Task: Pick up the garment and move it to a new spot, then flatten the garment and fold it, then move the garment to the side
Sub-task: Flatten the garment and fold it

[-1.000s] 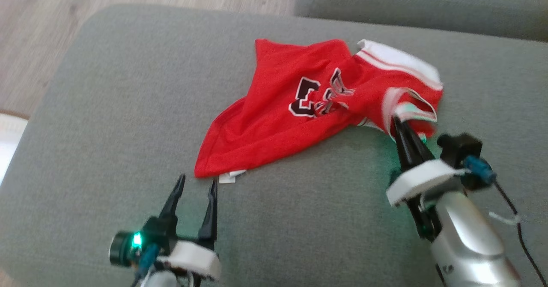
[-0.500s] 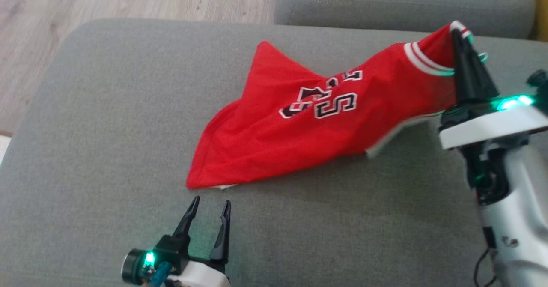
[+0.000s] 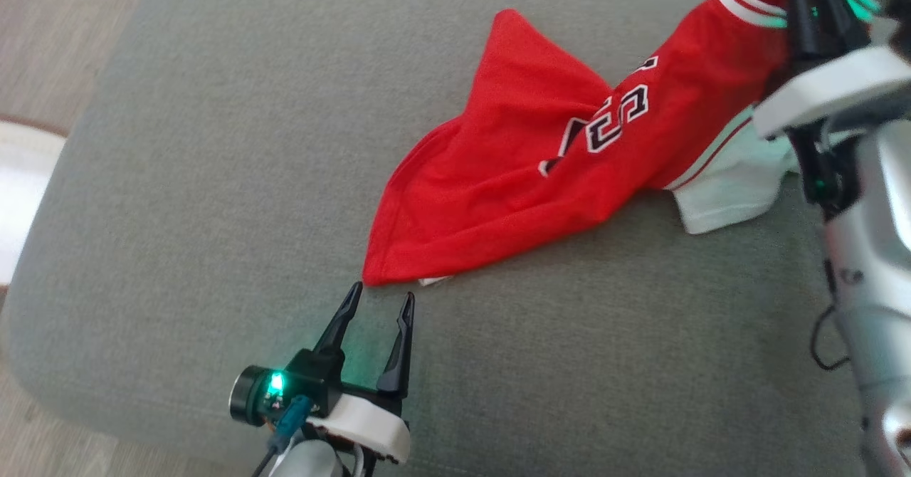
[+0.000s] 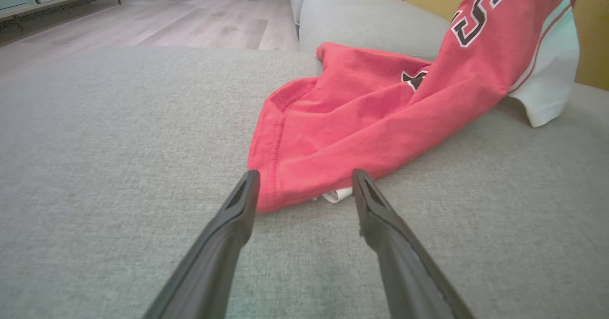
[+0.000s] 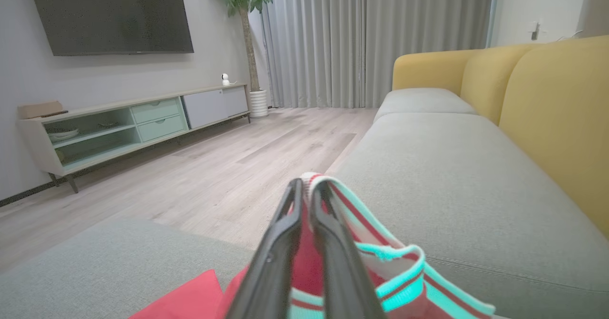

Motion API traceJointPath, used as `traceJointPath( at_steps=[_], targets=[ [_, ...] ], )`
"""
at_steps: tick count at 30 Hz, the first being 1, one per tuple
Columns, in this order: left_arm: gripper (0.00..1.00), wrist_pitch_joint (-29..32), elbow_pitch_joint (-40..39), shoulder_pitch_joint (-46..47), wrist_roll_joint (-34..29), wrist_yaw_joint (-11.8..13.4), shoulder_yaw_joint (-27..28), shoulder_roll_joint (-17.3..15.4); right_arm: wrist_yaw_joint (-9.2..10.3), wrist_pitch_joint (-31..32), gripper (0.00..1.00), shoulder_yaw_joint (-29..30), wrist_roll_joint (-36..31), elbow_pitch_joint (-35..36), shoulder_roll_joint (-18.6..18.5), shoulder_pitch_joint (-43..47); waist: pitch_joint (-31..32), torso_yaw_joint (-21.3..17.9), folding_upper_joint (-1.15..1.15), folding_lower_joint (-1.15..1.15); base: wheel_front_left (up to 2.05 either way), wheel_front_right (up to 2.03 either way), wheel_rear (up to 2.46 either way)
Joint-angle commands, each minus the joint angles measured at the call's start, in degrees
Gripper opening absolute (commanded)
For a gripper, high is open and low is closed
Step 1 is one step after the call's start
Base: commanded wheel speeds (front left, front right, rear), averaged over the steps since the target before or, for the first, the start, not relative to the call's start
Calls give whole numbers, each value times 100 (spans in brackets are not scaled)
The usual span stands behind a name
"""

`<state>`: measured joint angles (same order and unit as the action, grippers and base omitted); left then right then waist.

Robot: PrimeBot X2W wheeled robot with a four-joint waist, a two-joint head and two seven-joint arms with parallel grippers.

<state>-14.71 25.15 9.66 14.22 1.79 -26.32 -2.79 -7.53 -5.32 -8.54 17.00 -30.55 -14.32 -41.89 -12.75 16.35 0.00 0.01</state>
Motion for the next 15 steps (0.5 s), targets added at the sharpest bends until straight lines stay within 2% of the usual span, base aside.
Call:
traceJointPath(
  at_steps=[1,7,15],
  targets=[
    [100,-29,-131,152,49,57,94,-10,4,-211,100,-108,-93,-174,189,-195,-88,109,0,-1,0,0,0],
    [100,-29,-113,116,85,123,113,-9,4,-759,100,-114,-187,-920,354,-90,-2,-28,0,-1,0,0,0],
    [100,-29,-135,67,69,100,145,-9,4,-939,100,62,59,-1138,376,876,95,-293,0,-1,0,0,0]
  ],
)
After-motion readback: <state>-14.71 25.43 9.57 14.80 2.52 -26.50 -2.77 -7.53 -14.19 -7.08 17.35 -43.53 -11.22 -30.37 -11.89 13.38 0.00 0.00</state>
